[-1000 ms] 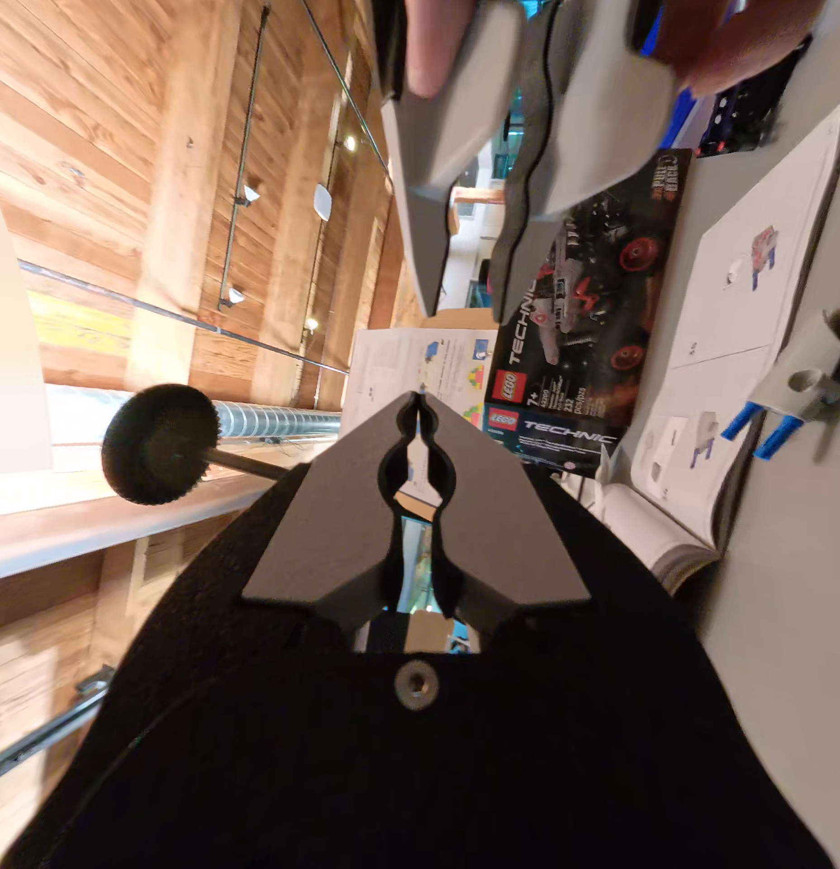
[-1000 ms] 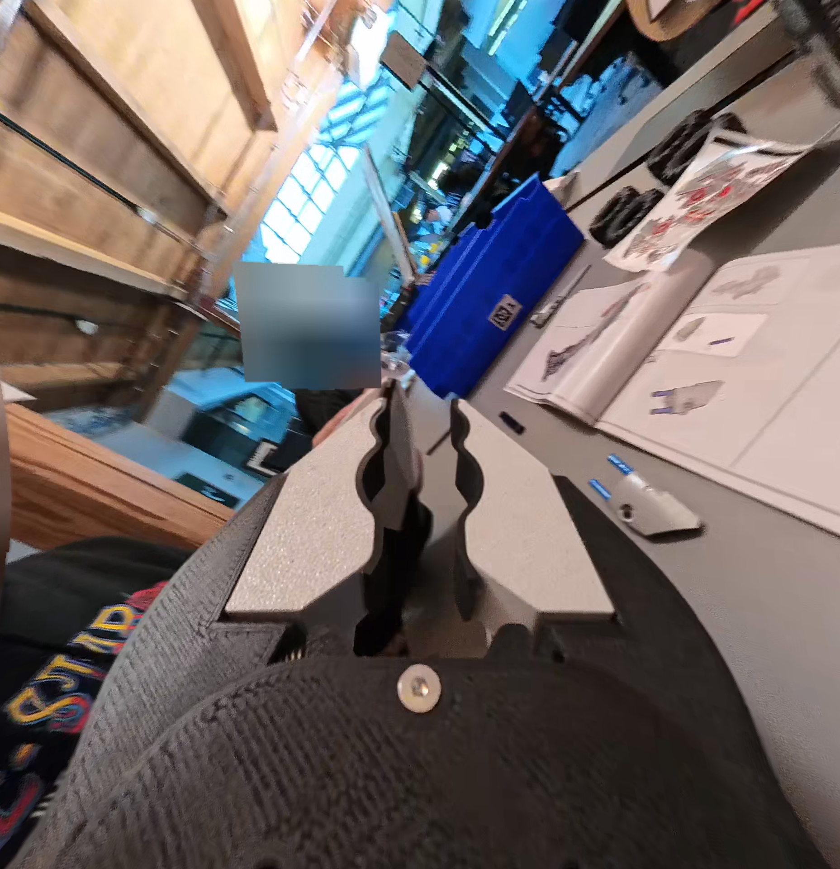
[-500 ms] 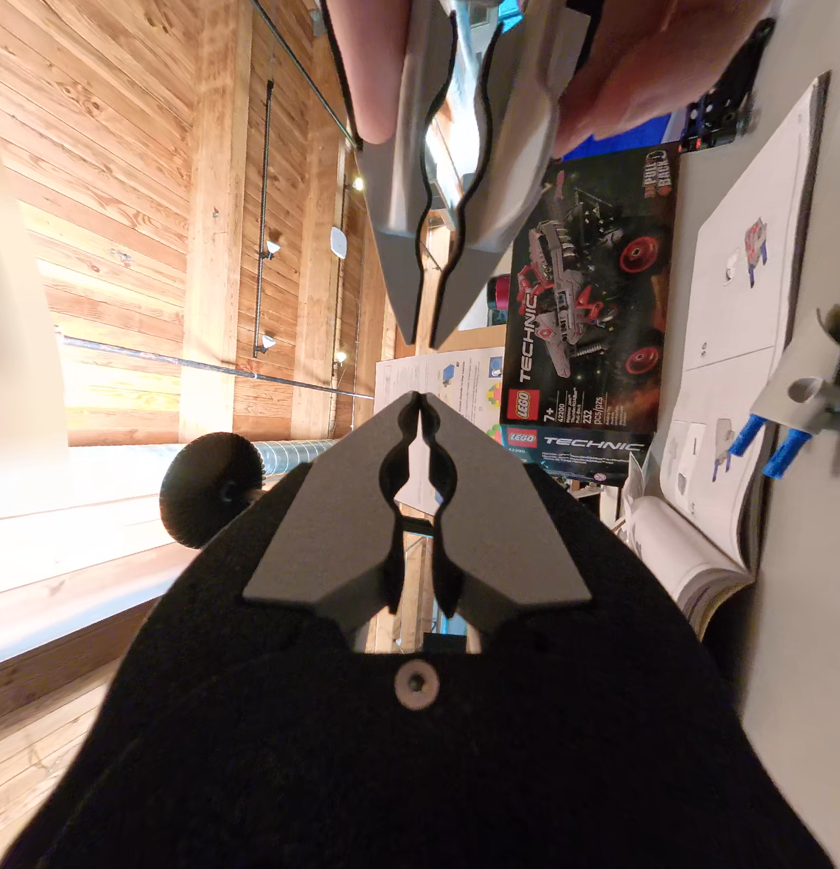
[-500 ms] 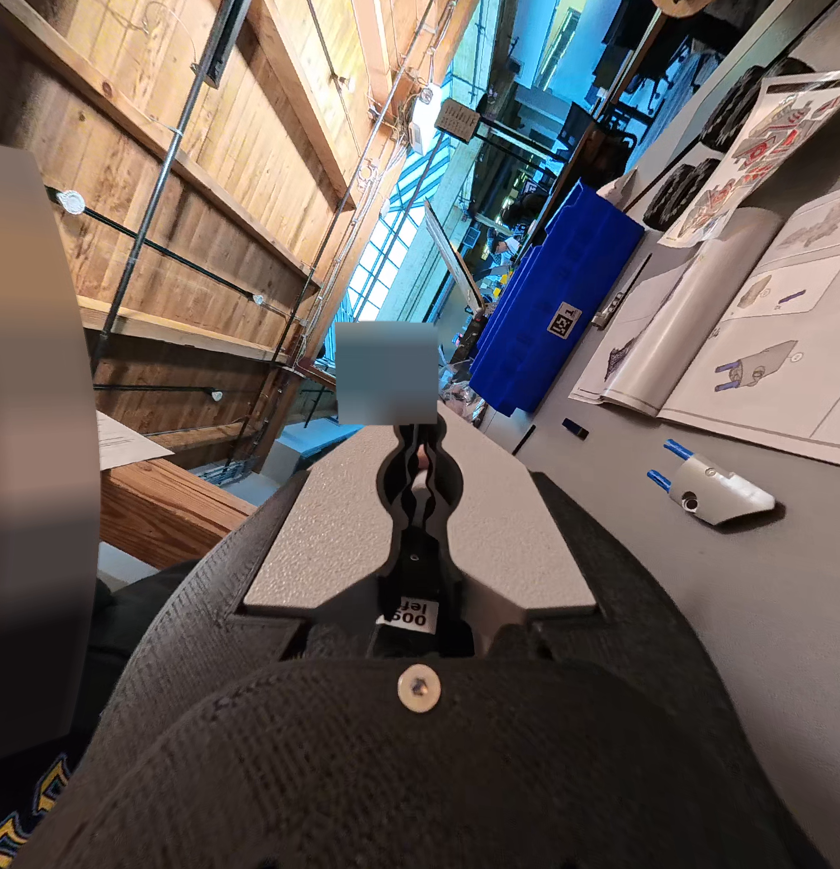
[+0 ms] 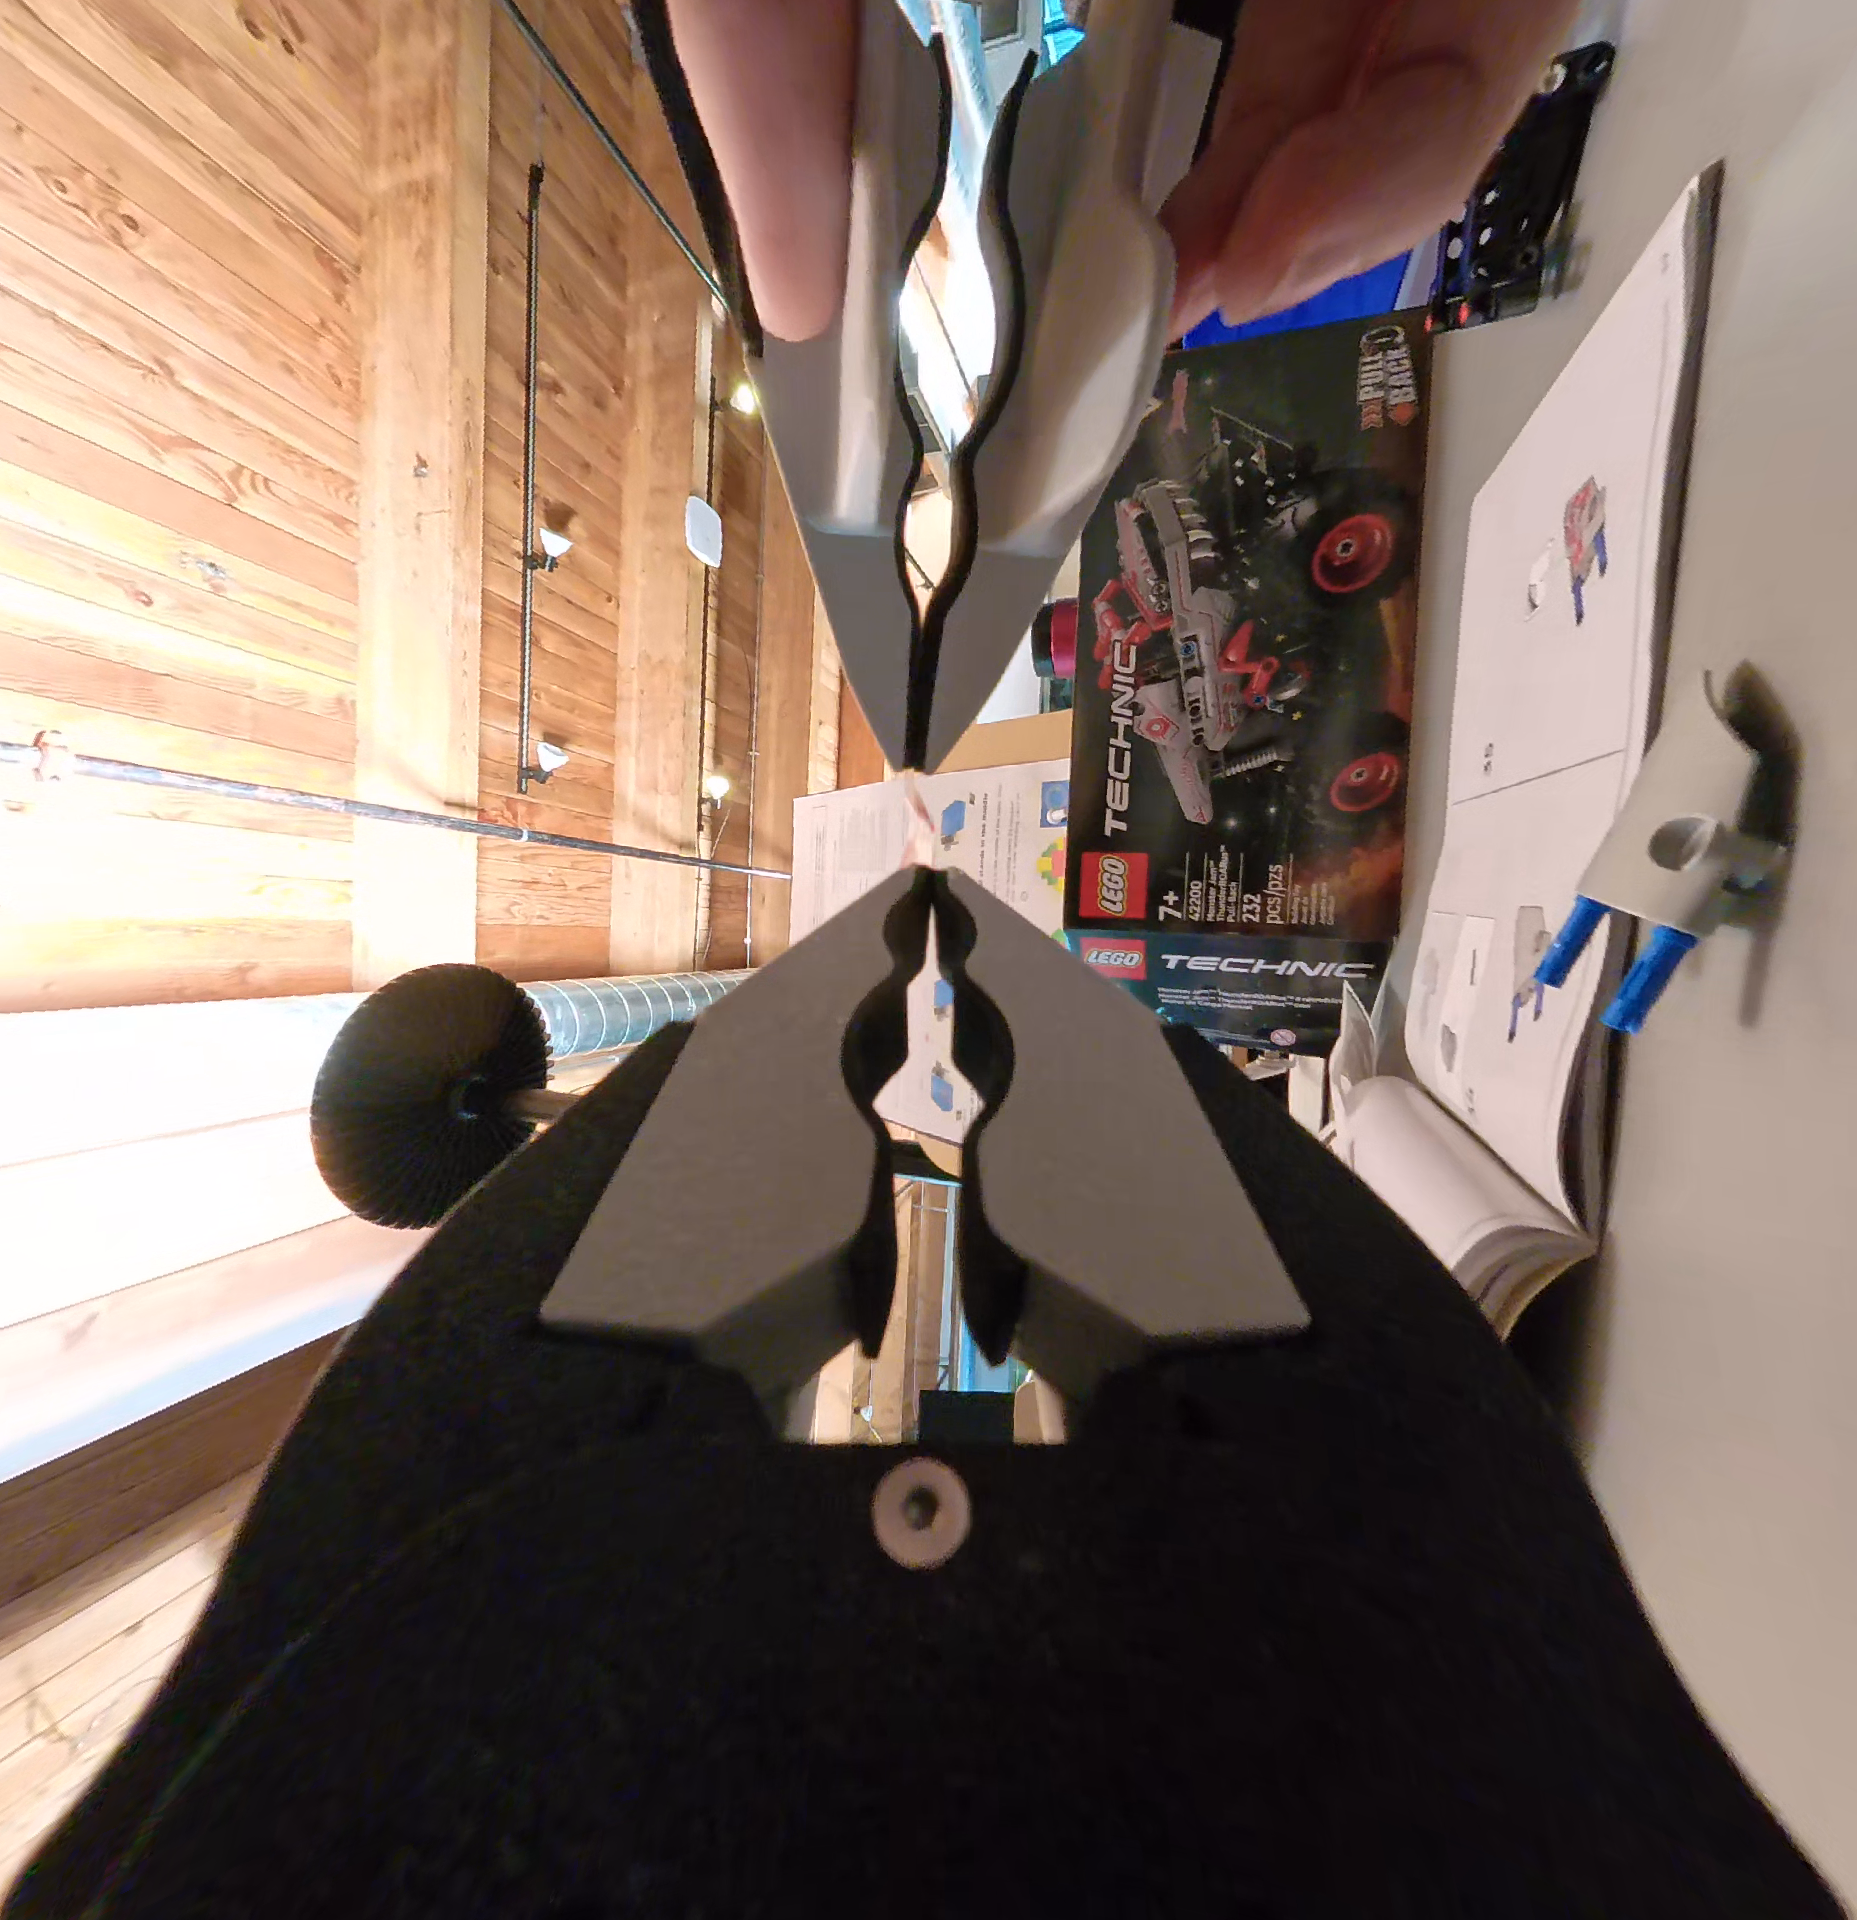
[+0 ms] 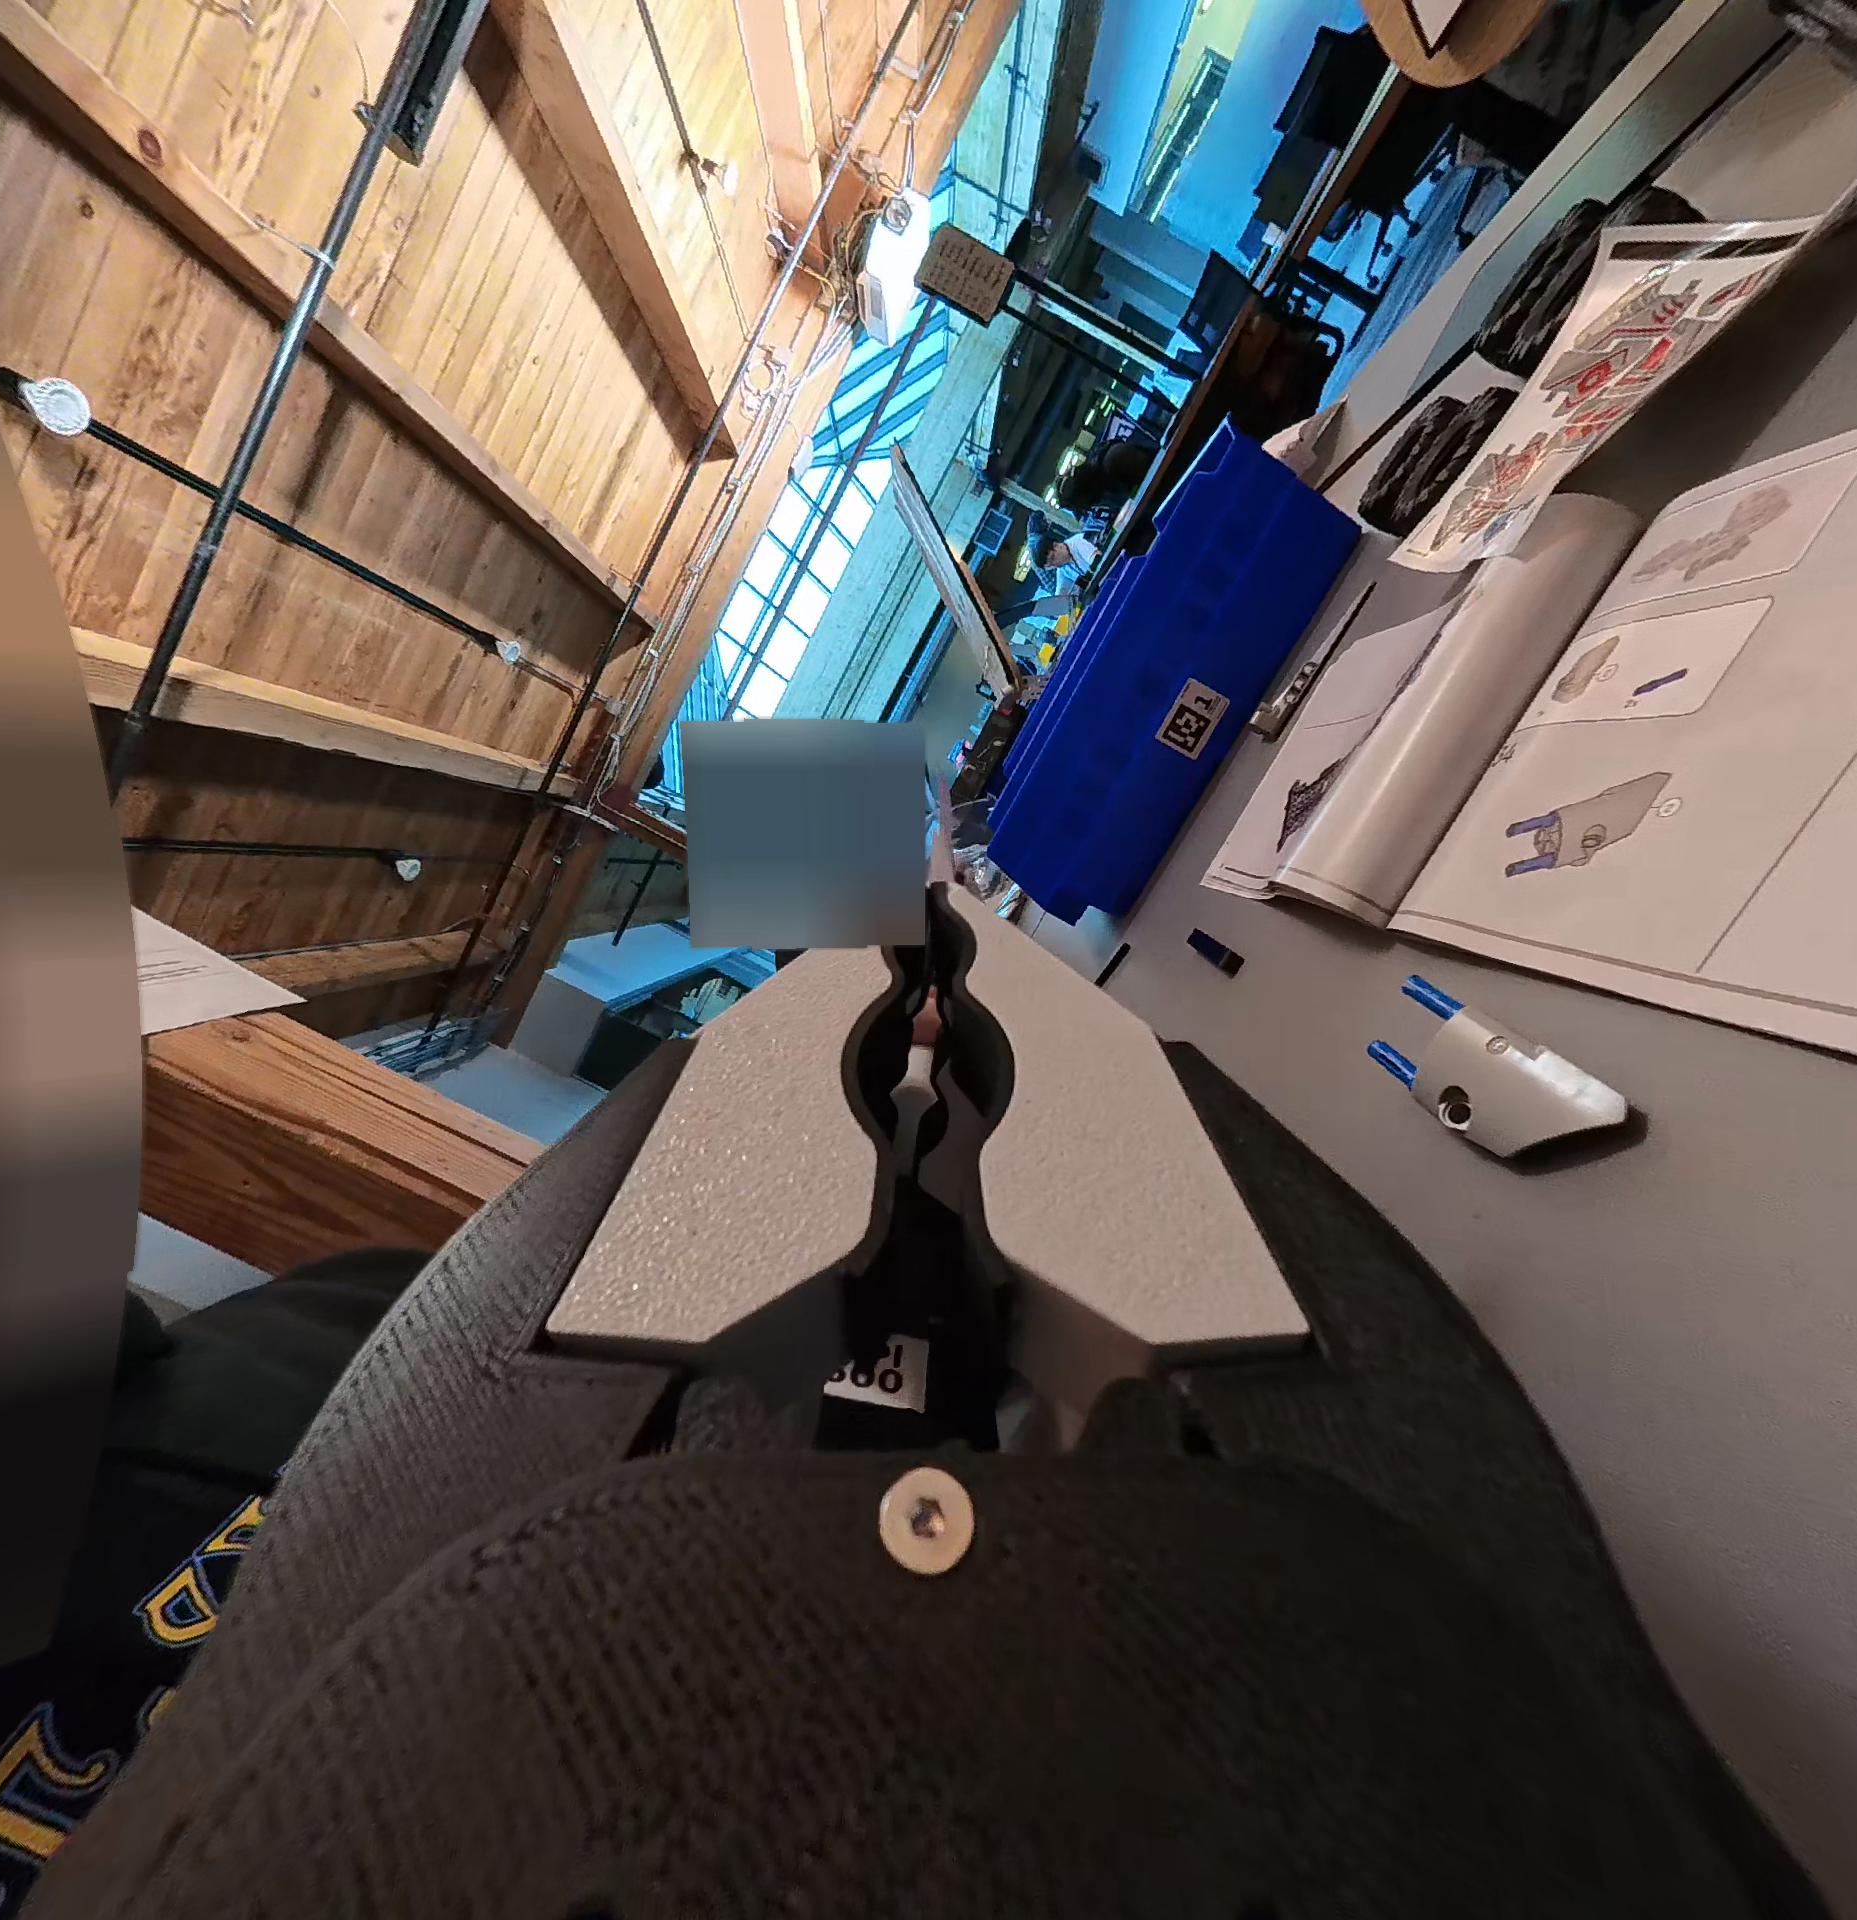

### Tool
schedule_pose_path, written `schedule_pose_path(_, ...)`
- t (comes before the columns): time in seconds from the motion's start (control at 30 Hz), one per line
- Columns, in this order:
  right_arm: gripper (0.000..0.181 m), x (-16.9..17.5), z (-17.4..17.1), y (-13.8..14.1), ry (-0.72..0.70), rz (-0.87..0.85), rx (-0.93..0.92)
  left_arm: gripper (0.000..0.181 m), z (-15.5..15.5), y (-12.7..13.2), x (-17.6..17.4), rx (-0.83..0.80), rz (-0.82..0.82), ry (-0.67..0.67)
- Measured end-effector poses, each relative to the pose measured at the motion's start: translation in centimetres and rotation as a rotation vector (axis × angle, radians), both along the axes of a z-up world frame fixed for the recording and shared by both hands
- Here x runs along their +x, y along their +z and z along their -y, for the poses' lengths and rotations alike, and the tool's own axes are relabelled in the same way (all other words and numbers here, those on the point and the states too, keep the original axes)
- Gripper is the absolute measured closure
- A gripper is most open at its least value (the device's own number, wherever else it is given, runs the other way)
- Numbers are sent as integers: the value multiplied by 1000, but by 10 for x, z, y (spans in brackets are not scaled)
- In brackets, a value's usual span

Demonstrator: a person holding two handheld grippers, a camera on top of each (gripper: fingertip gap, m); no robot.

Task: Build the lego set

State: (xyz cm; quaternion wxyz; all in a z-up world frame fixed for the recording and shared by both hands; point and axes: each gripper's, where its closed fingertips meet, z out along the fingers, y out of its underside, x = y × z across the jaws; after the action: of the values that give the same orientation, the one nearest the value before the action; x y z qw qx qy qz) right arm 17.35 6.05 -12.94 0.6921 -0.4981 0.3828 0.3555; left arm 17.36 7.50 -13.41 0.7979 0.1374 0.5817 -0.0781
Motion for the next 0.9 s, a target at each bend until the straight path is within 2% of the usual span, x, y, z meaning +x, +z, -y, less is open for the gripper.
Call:
schedule_pose_path(0.03, 181, 0, 0, 0, -3, 0, -3, 181, 0, -1, 0, 3, -1, 0)
schedule_pose_path(0.2, 181, 1, 0, -5, -5, 43, -52, 181, 0, -5, 0, -3, -34, -19)
schedule_pose_path(0.3, 181, 1, 2, -13, 18, 101, -128, 173, 3, -8, -3, -113, -160, -108)
schedule_pose_path(0.4, 181, 3, 7, -21, 52, 162, -195, 154, 4, -9, -9, -298, -378, -251)
schedule_pose_path(0.43, 181, 6, 9, -21, 53, 178, -204, 141, 2, -11, -10, -357, -470, -288)
schedule_pose_path(0.57, 181, 10, 16, -21, 81, 226, -203, 132, -7, -13, -13, -573, -818, -414)
schedule_pose_path(0.67, 181, 2, 14, -31, 193, 272, -258, 132, -11, -24, -14, -758, -1178, -473)
schedule_pose_path(0.73, 181, 5, 16, -46, 217, 300, -350, 135, -18, -36, -10, -858, -1407, -435)
schedule_pose_path(0.77, 181, 8, 17, -53, 219, 298, -394, 129, -22, -44, -8, -871, -1494, -408)
schedule_pose_path(0.83, 181, 7, 17, -59, 248, 277, -412, 126, -25, -57, -4, -867, -1594, -371)
schedule_pose_path(0.9, 181, 4, 16, -65, 286, 268, -416, 133, -20, -61, -1, -873, -1665, -394)
